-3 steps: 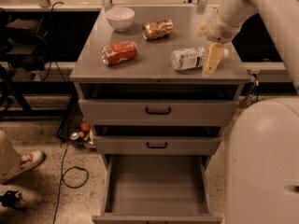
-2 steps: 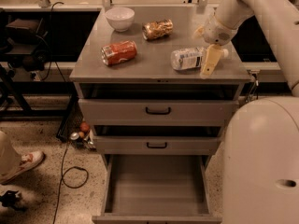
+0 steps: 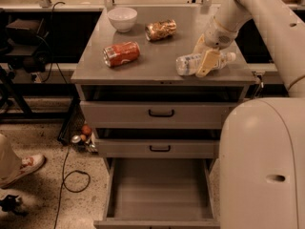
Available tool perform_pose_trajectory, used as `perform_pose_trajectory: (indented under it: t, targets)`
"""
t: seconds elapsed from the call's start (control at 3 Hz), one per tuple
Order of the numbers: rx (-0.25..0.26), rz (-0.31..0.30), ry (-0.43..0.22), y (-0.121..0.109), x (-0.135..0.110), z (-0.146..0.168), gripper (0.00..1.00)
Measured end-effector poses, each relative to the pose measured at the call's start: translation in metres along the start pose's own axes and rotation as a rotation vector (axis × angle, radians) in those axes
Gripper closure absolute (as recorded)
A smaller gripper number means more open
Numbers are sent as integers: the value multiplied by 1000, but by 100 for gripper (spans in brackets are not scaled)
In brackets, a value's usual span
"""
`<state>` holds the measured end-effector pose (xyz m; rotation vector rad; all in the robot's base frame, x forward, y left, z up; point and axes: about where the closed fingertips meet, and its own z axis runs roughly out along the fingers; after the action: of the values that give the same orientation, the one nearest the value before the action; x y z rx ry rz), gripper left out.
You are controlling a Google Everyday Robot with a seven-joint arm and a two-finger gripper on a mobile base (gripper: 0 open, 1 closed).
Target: Place blue plastic bottle into bottom drawer
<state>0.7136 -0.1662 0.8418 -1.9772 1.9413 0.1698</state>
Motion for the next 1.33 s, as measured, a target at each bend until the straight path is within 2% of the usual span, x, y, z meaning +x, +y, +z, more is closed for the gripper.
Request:
perform_pose_trajectory:
  t: [0.33, 0.67, 1.0, 1.33]
  targets:
    - [-10, 7, 5, 1, 0, 3, 65]
    - [14, 5, 16, 3, -2, -10, 88]
    - [81, 5, 27, 16, -6, -44, 100]
    - [129, 65, 35, 53, -4, -82, 100]
